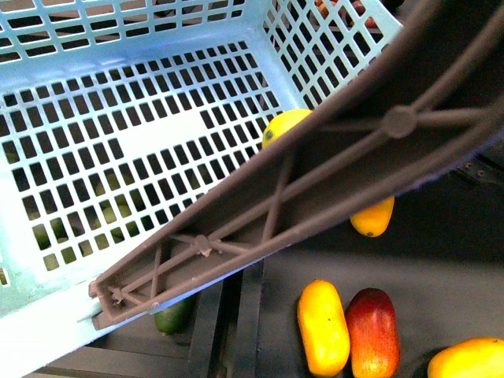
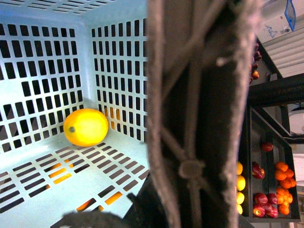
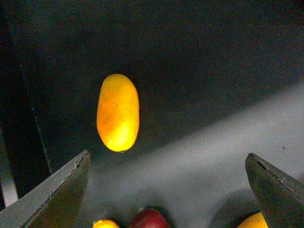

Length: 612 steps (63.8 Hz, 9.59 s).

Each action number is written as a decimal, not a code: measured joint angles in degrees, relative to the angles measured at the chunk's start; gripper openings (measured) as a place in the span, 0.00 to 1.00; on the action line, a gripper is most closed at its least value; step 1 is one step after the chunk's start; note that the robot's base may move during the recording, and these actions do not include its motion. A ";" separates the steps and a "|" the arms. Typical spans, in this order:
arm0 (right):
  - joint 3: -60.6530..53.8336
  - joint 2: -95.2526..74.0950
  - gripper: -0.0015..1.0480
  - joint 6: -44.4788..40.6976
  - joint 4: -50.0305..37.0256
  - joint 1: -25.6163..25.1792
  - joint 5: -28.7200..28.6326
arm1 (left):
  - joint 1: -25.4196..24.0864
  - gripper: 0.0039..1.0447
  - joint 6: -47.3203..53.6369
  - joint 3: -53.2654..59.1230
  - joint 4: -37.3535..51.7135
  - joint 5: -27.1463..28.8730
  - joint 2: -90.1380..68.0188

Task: Pick lemon and mango into basket

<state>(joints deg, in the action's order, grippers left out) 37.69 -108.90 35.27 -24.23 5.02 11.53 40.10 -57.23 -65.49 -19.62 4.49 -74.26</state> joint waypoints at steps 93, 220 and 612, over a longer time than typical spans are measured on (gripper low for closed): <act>45.24 -38.64 0.92 16.20 24.09 8.92 5.68 | -0.02 0.04 0.17 -0.02 0.00 0.22 0.00; 3.67 40.28 0.62 6.08 6.34 16.87 -3.89 | 0.00 0.04 0.11 0.00 0.00 0.00 0.00; -36.70 108.69 0.92 -35.08 24.28 -4.83 -11.39 | 0.20 0.04 -0.22 -0.02 0.00 0.07 -0.11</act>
<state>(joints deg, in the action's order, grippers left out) 0.99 -0.21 0.19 0.05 0.19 0.14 40.29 -57.45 -65.52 -19.62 4.56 -74.37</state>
